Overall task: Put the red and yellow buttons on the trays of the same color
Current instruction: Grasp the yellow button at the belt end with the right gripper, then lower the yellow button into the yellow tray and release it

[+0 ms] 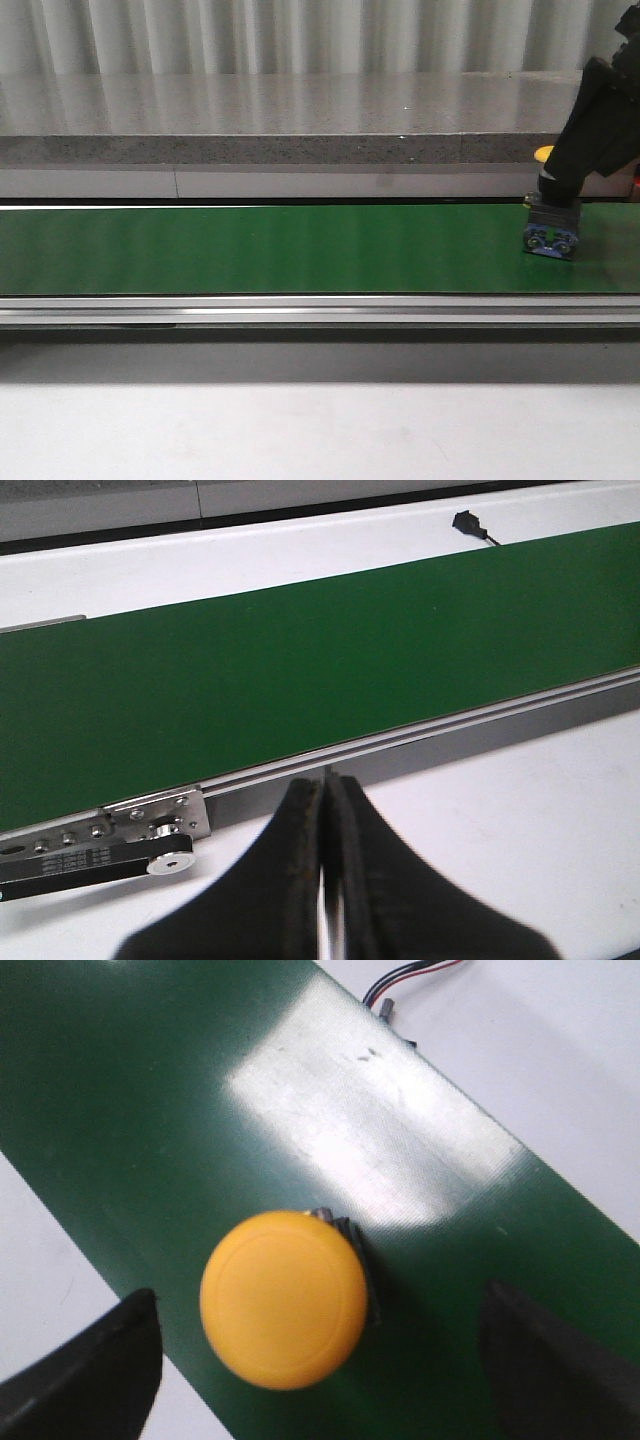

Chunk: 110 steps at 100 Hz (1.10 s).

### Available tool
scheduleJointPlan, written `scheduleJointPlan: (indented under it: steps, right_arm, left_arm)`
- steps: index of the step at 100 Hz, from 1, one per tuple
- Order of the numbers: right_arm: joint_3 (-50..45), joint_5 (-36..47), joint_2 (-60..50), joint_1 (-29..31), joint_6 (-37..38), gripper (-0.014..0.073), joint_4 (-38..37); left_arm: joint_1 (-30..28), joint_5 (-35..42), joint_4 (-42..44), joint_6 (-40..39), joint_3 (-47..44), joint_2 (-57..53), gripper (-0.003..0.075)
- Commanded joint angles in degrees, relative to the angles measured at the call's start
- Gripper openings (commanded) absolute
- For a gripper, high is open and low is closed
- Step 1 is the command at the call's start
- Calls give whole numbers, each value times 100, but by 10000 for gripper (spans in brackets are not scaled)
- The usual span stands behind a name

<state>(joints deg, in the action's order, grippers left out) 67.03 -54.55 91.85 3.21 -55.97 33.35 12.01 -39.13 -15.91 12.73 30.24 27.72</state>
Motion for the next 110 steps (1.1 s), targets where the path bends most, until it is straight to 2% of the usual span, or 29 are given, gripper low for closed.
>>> scheduleJointPlan:
  steps: [1,18,27,44,66,83,98,110]
  right_arm:
    - [171,150,-161,-7,-143,554,270]
    - [171,152,-161,-7,-143,141,270]
    - [171,131,-167,-1,-143,20,270]
    - [171,117,-211,-1,-4,6,270]
    - [171,347,-700,11,1147,6,-35]
    - [166,419,-1213,11,2222,6,-978]
    - [146,458,-1615,11,3810,6,-2145]
    - [125,448,-1873,11,4704,6,-2847]
  left_arm:
    - [57,349,-146,17,147,36,-20]
    - [57,349,-146,17,147,36,-20]
    - [57,349,-146,17,147,36,-20]
    - [57,349,-146,17,147,36,-20]
    - [57,349,-146,17,147,36,-20]
    - [57,349,-146,17,147,36,-20]
    - [57,349,-146,17,147,36,-20]
    - [57,349,-146,17,147,36,-20]
